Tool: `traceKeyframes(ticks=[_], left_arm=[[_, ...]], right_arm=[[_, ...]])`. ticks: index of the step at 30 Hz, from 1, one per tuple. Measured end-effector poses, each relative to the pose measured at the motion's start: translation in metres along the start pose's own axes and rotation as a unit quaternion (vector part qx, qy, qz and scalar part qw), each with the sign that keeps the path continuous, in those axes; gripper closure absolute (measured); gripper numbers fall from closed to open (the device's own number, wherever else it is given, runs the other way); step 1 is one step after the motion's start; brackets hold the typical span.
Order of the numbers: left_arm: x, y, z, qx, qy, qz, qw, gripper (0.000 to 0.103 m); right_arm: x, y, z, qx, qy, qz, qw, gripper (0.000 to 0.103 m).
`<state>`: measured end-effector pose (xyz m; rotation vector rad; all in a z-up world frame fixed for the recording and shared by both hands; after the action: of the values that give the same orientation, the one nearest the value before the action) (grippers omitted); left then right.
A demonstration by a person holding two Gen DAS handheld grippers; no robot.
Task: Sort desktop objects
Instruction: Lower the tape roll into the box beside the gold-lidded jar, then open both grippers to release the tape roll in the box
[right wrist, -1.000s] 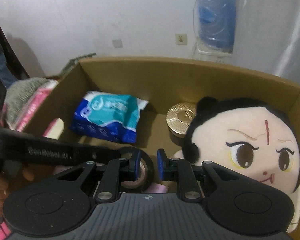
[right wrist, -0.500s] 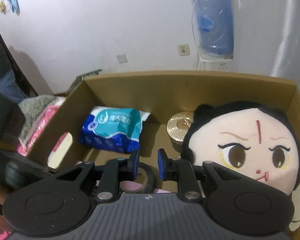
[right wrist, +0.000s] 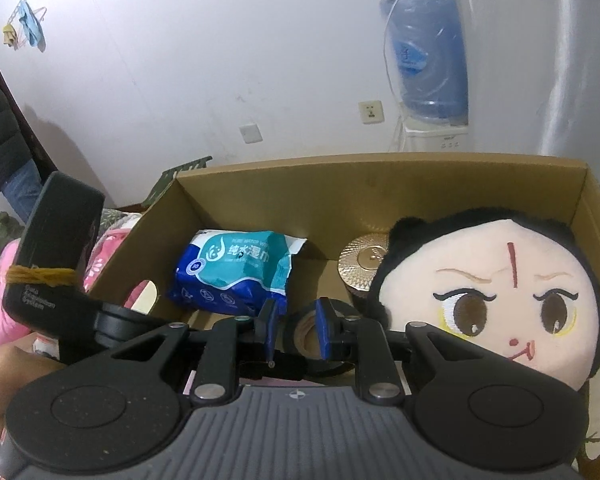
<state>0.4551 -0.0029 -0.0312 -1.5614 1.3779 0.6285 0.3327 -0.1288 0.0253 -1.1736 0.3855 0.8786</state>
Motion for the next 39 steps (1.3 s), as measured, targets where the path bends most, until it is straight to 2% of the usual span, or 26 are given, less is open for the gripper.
traceKeyframes(ticks=[6,8,11,13,16,20,26,35,39], left_arm=[[-0.015,0.005,0.001,0.003,0.009,-0.007,0.9999,0.083],[-0.019,0.009,-0.002,0.026,-0.007,-0.012,0.9996,0.078],[-0.027,0.016,-0.010,0.070,-0.031,-0.017,0.9969,0.077],[-0.034,0.023,-0.018,0.109,-0.055,-0.028,0.9921,0.076],[-0.048,0.027,-0.029,0.158,-0.112,-0.072,0.9785,0.076],[-0.054,0.033,-0.041,0.203,-0.131,-0.086,0.9665,0.075],[-0.055,0.041,-0.055,0.212,-0.126,-0.092,0.9647,0.072],[-0.061,0.074,-0.055,0.214,-0.111,-0.105,0.9648,0.067],[-0.066,0.080,-0.059,0.227,-0.114,-0.122,0.9596,0.062]], right_arm=[[0.000,0.001,-0.002,0.006,-0.002,0.002,1.000,0.080],[0.000,0.001,-0.002,0.007,-0.002,0.003,1.000,0.080],[-0.001,0.002,-0.003,0.012,-0.007,0.006,1.000,0.080],[0.004,0.007,-0.002,0.018,-0.032,0.035,0.999,0.080],[0.002,0.009,-0.012,0.057,-0.065,0.036,0.996,0.080],[0.006,0.017,-0.022,0.095,-0.093,0.062,0.989,0.079],[-0.003,0.031,-0.013,0.086,-0.100,0.066,0.989,0.079],[-0.020,0.049,-0.004,0.082,-0.103,0.056,0.990,0.079],[-0.025,0.047,-0.006,0.083,-0.099,0.039,0.991,0.071]])
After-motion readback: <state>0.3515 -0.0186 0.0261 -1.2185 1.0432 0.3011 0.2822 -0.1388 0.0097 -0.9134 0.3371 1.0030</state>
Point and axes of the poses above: each gripper's, at about its wrist camera, not at the fingertips, and x roughly the way its jaws point, z to its left, y to its underside, the point moved 4 cm from there along x, roughly the way its jaws point, and after that the axes turned 4 degrees about x, right-handed, at the moved point
